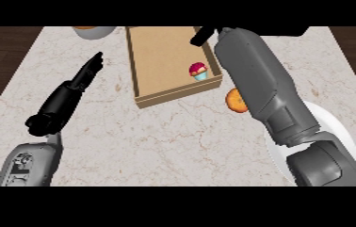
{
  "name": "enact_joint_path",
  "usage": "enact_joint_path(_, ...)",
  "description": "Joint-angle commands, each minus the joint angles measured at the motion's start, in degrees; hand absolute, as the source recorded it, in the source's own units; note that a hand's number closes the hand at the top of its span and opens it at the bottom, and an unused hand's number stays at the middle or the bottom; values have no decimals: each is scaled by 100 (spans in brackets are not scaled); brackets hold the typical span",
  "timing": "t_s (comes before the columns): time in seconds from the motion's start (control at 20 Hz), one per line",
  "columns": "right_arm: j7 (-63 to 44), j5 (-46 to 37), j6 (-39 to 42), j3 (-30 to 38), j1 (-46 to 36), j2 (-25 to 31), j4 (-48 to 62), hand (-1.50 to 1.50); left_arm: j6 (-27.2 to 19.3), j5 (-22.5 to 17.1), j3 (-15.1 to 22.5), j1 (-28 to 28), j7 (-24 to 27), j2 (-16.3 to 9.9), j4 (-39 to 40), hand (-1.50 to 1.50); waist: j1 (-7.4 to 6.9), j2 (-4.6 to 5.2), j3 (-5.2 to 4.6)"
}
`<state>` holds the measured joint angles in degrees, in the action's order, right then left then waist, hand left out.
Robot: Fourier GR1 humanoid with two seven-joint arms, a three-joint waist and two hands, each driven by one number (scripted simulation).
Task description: Pick the cupcake from the plate and place it in the cardboard box
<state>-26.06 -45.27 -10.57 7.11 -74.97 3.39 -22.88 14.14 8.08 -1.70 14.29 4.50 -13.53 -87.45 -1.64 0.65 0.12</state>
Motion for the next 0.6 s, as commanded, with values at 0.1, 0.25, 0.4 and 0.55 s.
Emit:
enact_joint_path(0.1,842,1095,-1960,1192,362,-240,-1080,-150,30,10,44,-87,9,13,-37,0,66,-15,16)
enact_joint_path(0.25,1344,1668,-2223,1691,693,-292,-1388,-150,69,-49,-28,-215,90,-29,-61,0,71,-20,4)
enact_joint_path(0.4,1945,2037,-2269,1988,957,-194,-1355,-150,-77,32,24,149,-142,125,81,0,86,8,-4)
enact_joint_path(0.55,2595,2249,-2325,2104,1464,-74,-1580,-150,-37,46,-21,-7,-218,21,-163,0,105,-31,-5)
